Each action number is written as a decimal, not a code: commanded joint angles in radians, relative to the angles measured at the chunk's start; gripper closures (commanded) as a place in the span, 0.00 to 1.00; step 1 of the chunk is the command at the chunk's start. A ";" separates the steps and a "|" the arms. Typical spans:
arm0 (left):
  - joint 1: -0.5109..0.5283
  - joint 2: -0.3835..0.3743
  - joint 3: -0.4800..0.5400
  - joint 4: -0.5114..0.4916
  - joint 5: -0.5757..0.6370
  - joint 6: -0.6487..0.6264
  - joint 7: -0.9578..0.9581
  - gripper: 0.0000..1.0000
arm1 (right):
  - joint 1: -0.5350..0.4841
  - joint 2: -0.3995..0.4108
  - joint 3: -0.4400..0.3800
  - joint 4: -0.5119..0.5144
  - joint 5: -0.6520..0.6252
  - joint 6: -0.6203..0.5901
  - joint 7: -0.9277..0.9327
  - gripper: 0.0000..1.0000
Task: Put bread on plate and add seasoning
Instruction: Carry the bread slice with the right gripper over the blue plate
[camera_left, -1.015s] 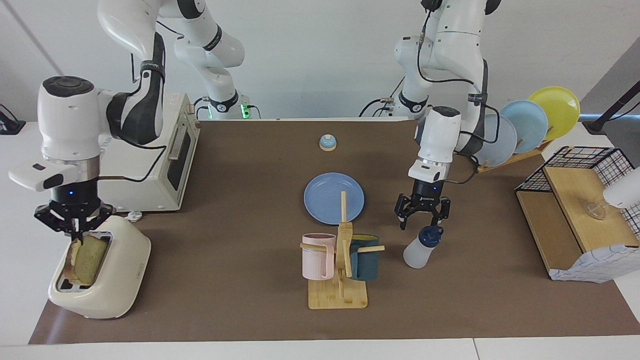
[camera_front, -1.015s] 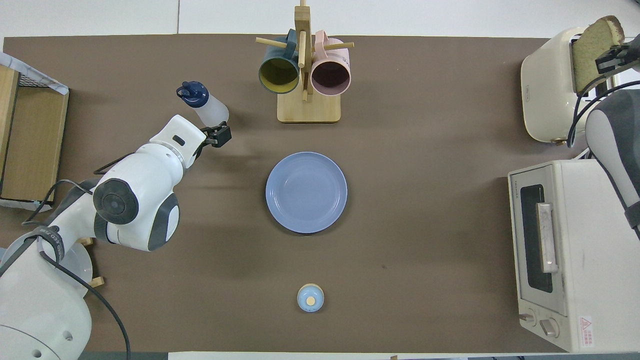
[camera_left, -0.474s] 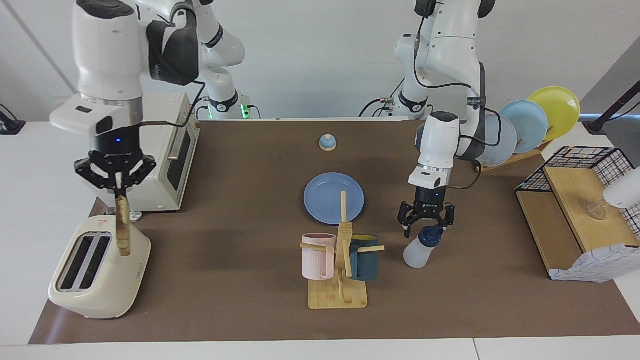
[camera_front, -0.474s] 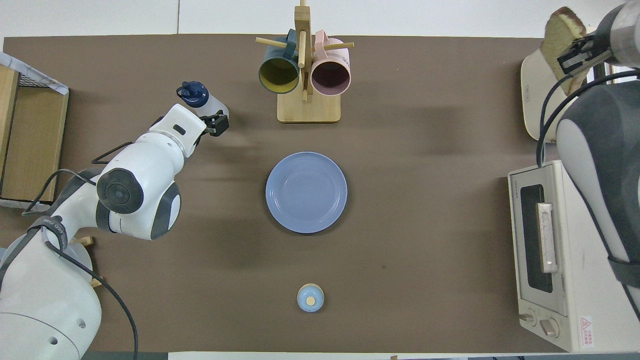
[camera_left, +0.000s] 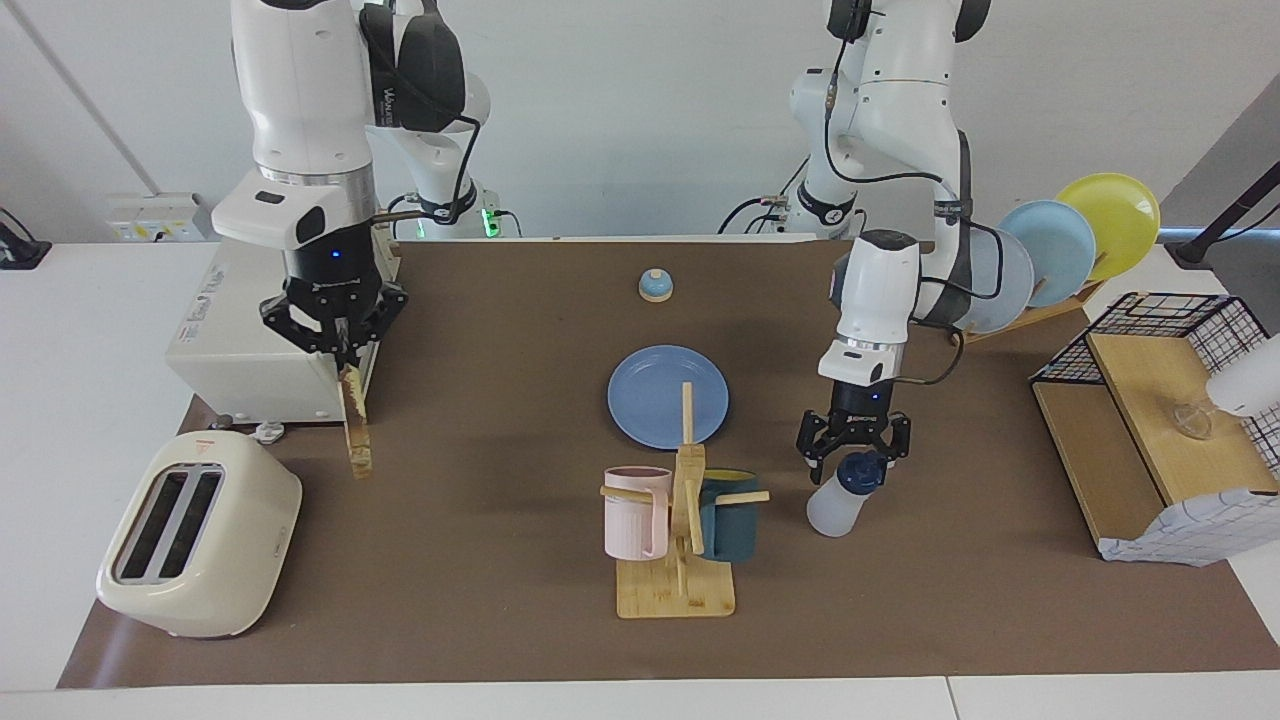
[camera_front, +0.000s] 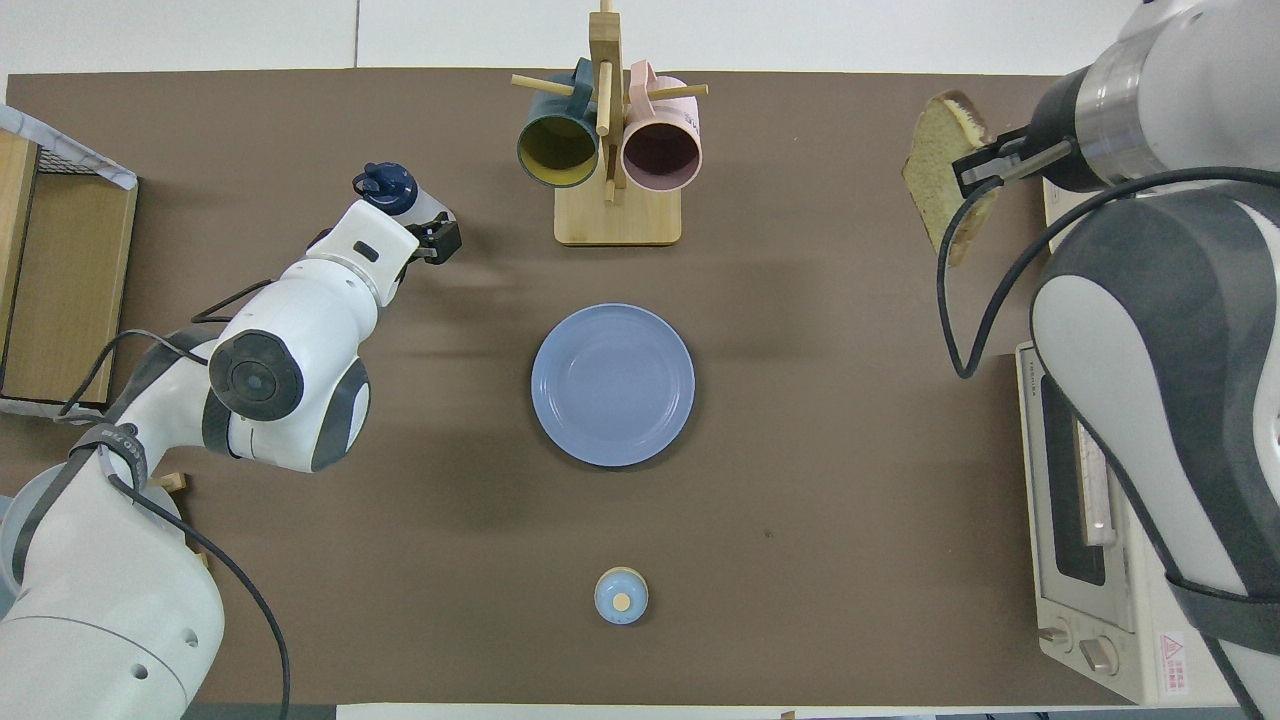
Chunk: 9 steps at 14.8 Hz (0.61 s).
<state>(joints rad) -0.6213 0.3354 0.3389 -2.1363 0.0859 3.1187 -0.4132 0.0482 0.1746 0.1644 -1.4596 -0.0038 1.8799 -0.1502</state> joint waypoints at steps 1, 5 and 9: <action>-0.162 0.059 0.164 0.025 -0.002 0.020 -0.075 0.00 | 0.053 -0.059 0.007 -0.105 0.074 0.031 0.137 1.00; -0.192 0.082 0.203 0.053 -0.021 0.023 -0.090 0.00 | 0.134 -0.056 0.007 -0.152 0.214 0.083 0.305 1.00; -0.195 0.114 0.204 0.081 -0.069 0.027 -0.098 0.00 | 0.189 -0.038 0.007 -0.209 0.275 0.182 0.317 1.00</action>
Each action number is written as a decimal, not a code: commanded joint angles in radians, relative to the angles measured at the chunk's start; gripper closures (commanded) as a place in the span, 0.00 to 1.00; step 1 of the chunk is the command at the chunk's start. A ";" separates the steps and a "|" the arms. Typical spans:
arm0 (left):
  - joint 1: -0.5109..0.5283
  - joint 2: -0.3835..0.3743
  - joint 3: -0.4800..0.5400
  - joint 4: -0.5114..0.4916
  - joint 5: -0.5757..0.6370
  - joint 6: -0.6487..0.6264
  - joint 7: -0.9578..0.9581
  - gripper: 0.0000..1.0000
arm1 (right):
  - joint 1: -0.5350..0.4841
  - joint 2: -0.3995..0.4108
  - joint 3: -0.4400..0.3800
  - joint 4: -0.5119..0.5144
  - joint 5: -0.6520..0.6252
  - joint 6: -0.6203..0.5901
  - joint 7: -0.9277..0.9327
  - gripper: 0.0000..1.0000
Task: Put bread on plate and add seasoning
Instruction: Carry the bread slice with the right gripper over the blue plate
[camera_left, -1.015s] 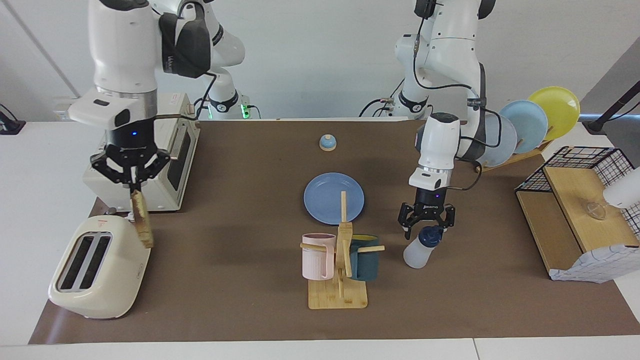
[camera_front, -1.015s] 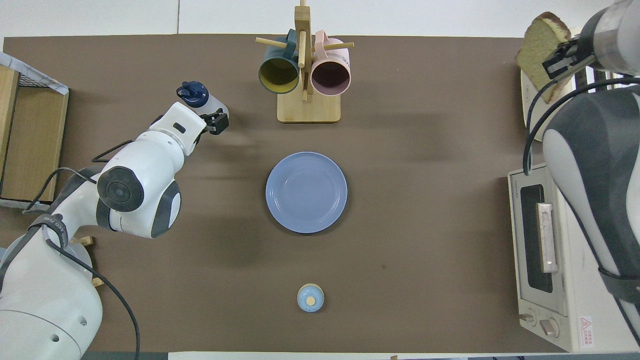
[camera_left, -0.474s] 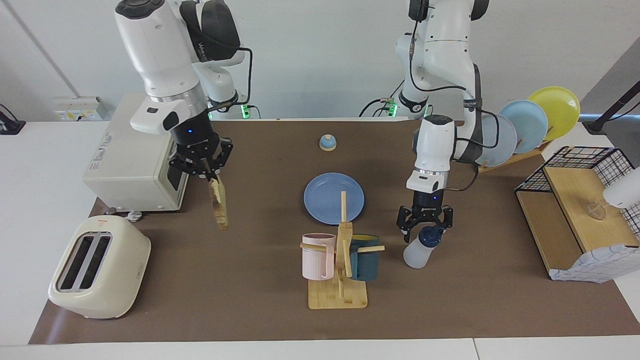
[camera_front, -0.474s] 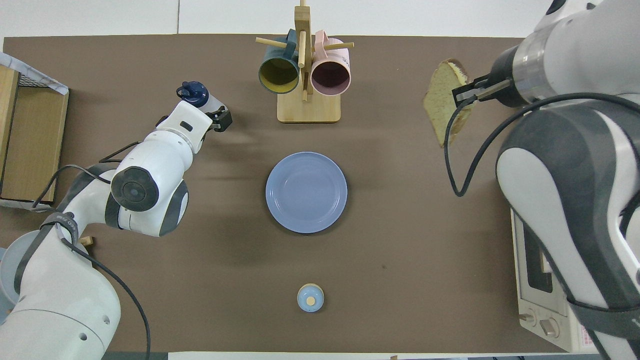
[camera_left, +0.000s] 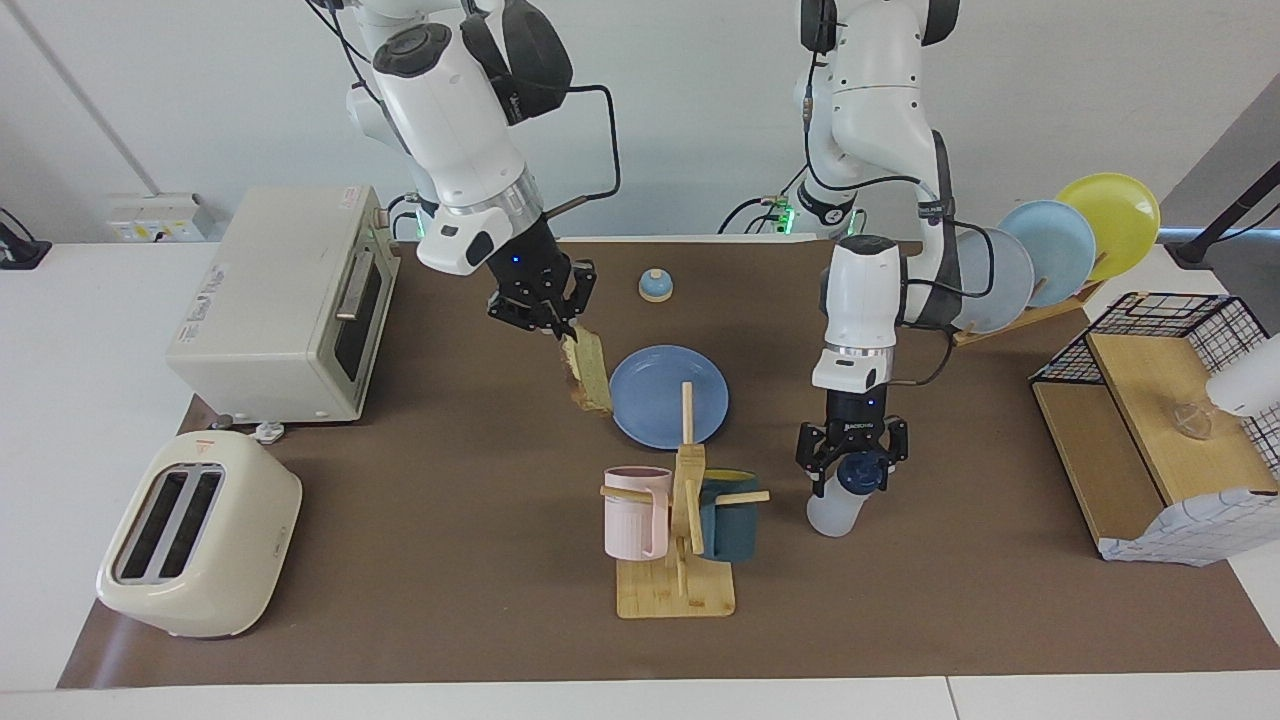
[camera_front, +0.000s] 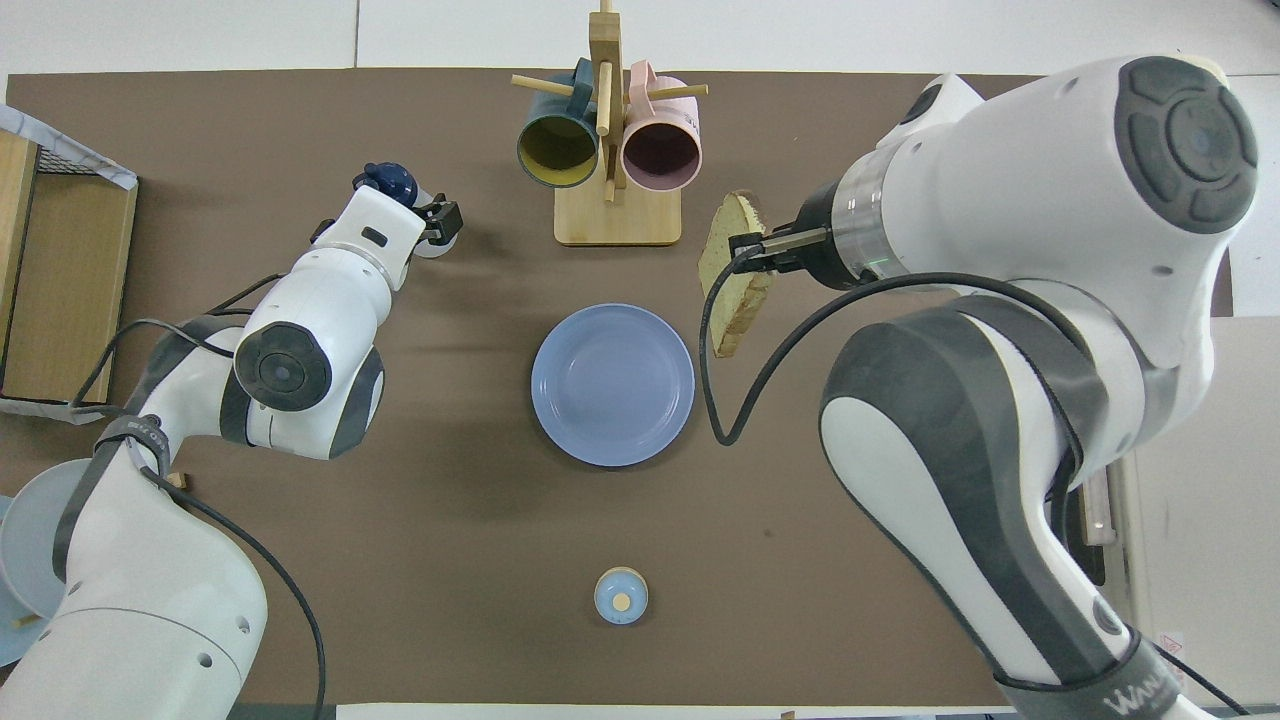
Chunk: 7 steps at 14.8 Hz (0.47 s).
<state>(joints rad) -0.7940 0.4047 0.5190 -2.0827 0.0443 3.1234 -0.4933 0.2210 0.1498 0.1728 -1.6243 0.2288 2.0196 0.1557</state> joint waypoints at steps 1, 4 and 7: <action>-0.022 0.046 0.024 0.027 -0.029 0.032 -0.017 0.00 | 0.026 -0.010 -0.001 -0.051 0.052 0.045 0.021 1.00; -0.022 0.051 0.024 0.027 -0.032 0.047 -0.017 0.00 | 0.101 -0.022 -0.001 -0.133 0.053 0.163 0.143 1.00; -0.022 0.051 0.024 0.026 -0.034 0.060 -0.019 0.00 | 0.179 -0.015 -0.001 -0.231 0.053 0.322 0.195 1.00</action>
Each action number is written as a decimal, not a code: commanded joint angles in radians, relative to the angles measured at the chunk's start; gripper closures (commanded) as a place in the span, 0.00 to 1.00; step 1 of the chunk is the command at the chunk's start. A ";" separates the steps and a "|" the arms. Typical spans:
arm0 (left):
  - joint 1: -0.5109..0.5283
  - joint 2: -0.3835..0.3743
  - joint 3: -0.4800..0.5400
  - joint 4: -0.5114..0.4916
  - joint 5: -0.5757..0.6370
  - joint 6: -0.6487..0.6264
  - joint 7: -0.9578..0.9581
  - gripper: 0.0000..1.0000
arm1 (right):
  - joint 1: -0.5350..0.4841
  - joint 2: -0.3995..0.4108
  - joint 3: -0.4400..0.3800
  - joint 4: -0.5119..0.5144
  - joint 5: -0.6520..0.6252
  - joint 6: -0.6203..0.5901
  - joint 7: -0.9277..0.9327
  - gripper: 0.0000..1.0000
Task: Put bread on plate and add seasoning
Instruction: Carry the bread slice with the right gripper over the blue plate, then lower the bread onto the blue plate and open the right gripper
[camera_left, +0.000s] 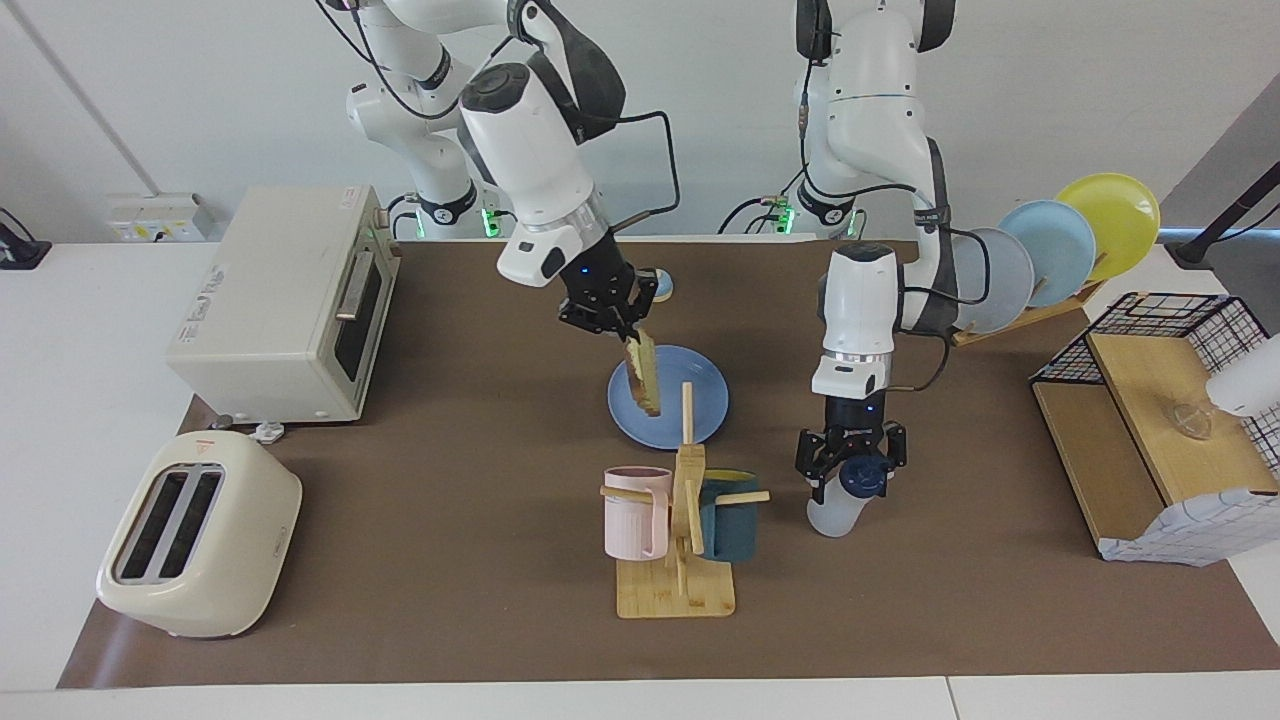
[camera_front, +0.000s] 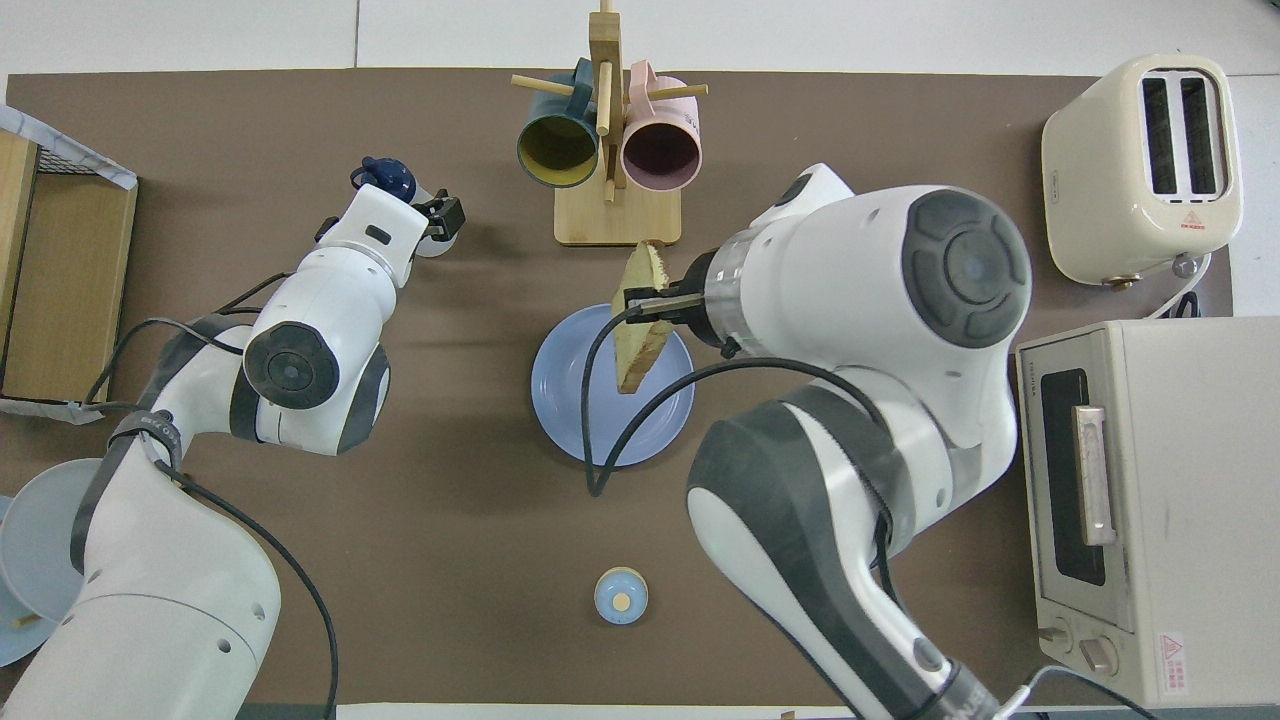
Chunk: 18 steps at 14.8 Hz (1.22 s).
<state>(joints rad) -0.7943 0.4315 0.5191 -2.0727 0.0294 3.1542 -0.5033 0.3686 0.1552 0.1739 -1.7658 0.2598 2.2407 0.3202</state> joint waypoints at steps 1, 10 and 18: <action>-0.022 0.024 0.024 0.014 -0.019 0.038 -0.009 0.00 | 0.041 -0.019 -0.002 -0.118 0.022 0.140 0.036 1.00; -0.026 0.021 0.024 -0.033 -0.020 0.104 -0.009 0.01 | 0.104 -0.023 -0.001 -0.287 0.024 0.368 0.080 1.00; -0.028 0.019 0.024 -0.041 -0.019 0.110 -0.009 0.31 | 0.124 -0.055 -0.001 -0.392 0.023 0.444 0.042 1.00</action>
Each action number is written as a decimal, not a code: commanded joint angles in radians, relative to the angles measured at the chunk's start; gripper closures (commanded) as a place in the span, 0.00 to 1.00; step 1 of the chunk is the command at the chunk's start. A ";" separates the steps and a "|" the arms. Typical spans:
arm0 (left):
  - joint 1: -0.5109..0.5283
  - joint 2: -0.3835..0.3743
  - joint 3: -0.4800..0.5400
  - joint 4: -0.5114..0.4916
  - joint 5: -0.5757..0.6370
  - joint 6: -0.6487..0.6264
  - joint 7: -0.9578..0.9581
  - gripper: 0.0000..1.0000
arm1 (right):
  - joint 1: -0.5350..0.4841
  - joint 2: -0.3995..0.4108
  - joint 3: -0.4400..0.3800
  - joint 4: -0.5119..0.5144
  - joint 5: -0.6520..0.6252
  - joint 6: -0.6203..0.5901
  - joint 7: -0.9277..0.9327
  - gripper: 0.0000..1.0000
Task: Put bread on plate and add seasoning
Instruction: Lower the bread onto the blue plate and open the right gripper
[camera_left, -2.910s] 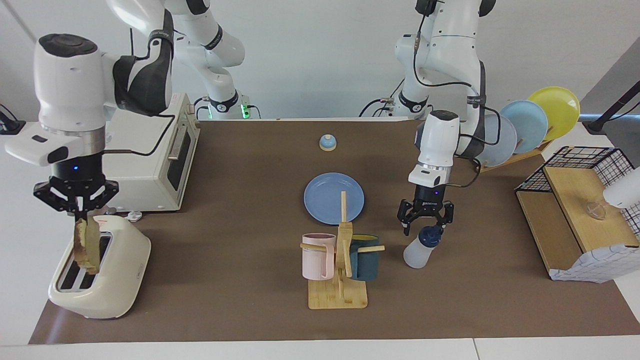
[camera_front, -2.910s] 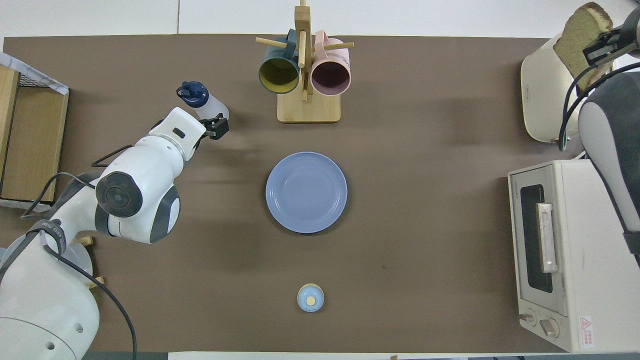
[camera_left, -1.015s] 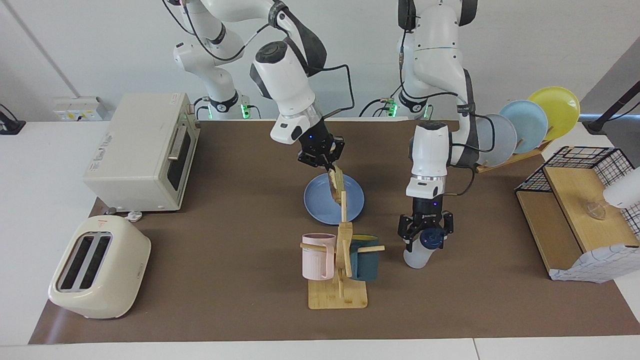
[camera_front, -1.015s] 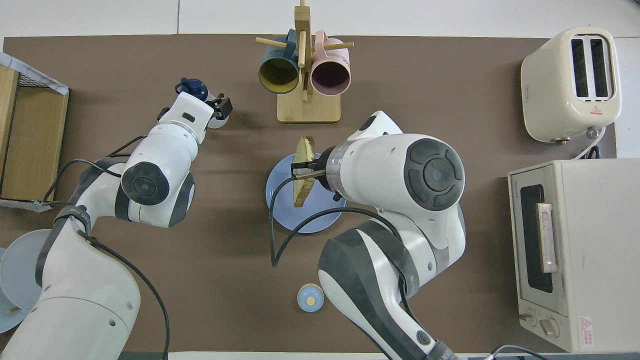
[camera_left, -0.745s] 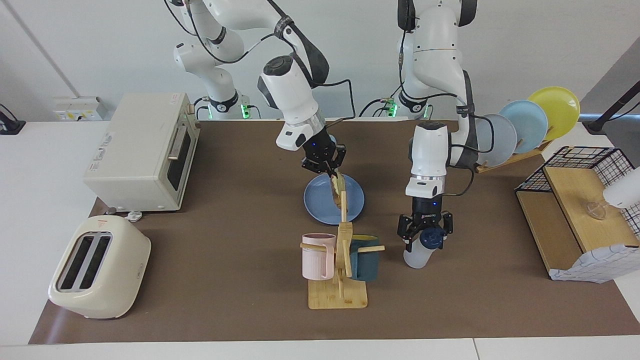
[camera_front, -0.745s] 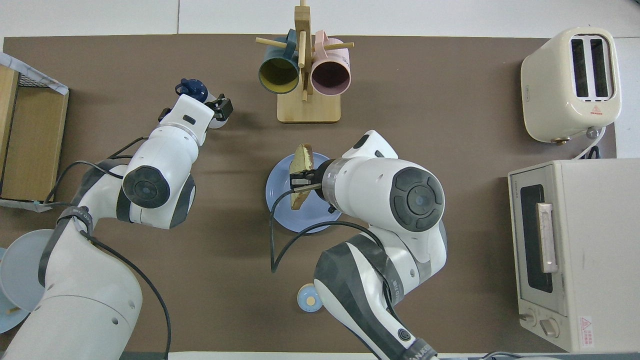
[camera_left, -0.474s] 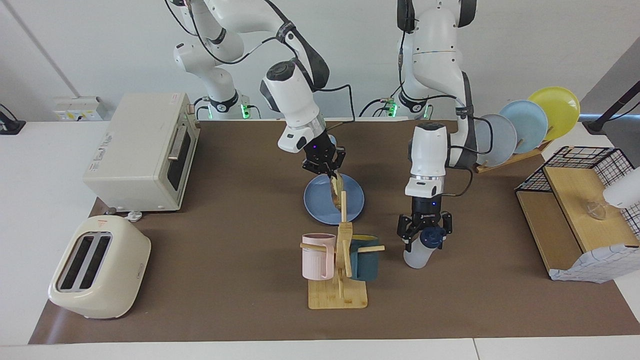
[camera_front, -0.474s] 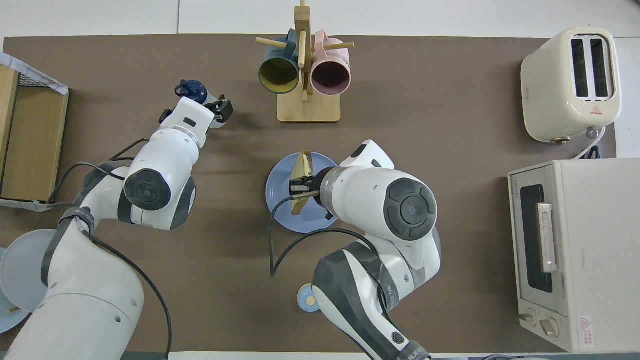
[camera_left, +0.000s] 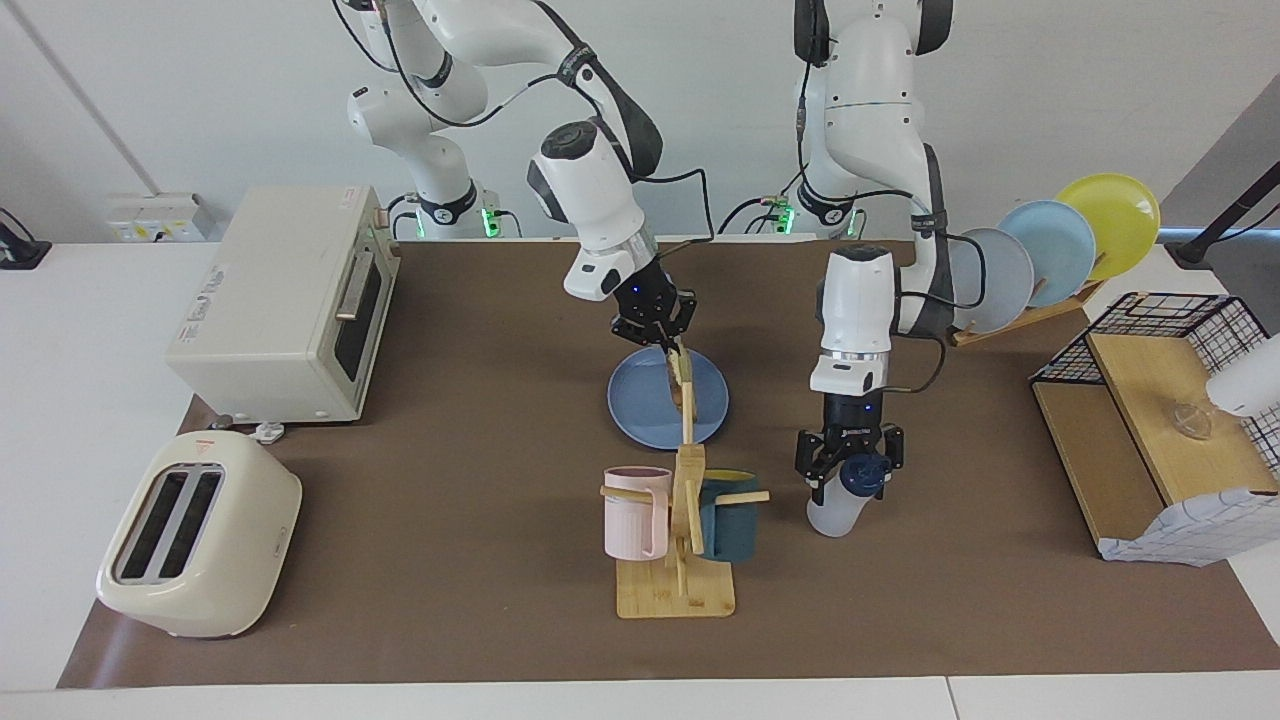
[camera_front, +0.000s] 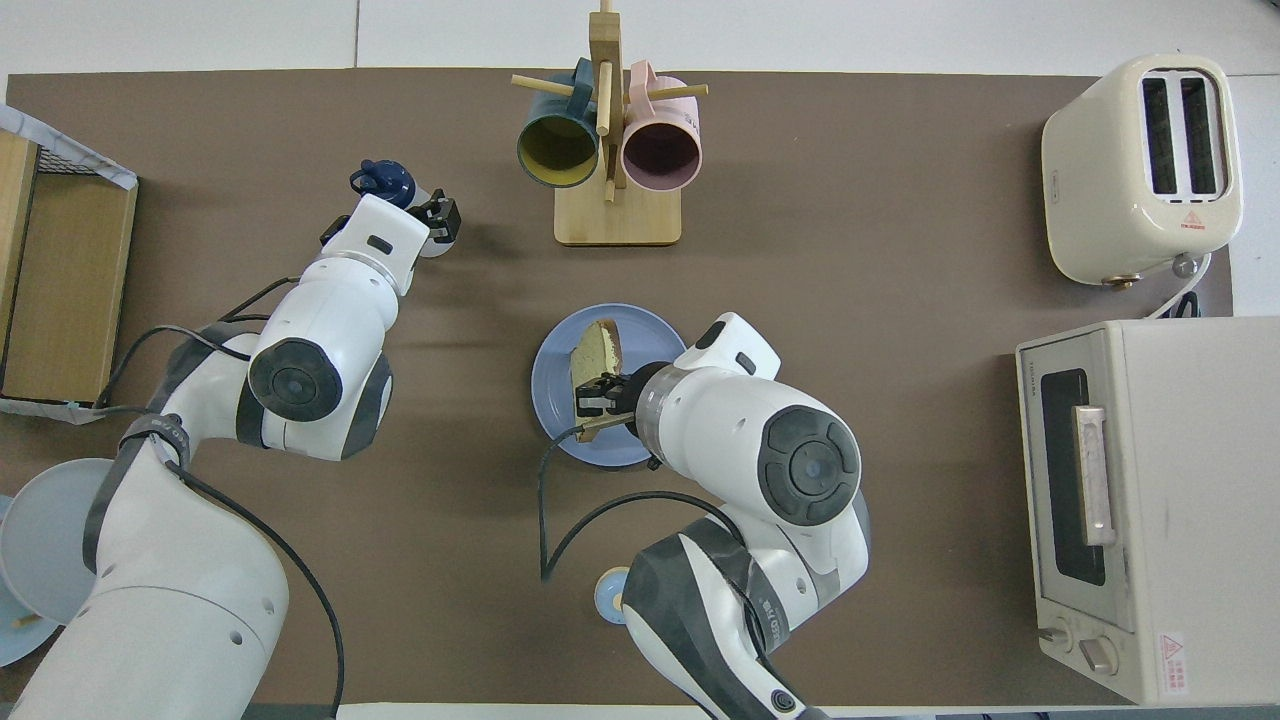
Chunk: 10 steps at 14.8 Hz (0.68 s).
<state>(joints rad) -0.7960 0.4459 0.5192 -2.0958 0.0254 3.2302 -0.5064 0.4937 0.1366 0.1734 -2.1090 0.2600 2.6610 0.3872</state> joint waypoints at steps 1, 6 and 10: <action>-0.026 0.005 0.024 -0.018 -0.016 0.042 -0.006 0.34 | -0.007 -0.040 -0.002 -0.054 0.024 0.023 -0.050 1.00; -0.023 0.005 0.024 -0.018 -0.016 0.054 -0.011 0.47 | -0.034 -0.049 -0.002 -0.081 0.024 0.022 -0.051 0.90; -0.015 0.002 0.024 -0.016 -0.015 0.056 -0.011 0.60 | -0.043 -0.061 -0.002 -0.118 0.024 0.025 -0.050 0.81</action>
<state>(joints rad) -0.7959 0.4459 0.5233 -2.0997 0.0214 3.2592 -0.5092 0.4640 0.1105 0.1642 -2.1751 0.2600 2.6685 0.3624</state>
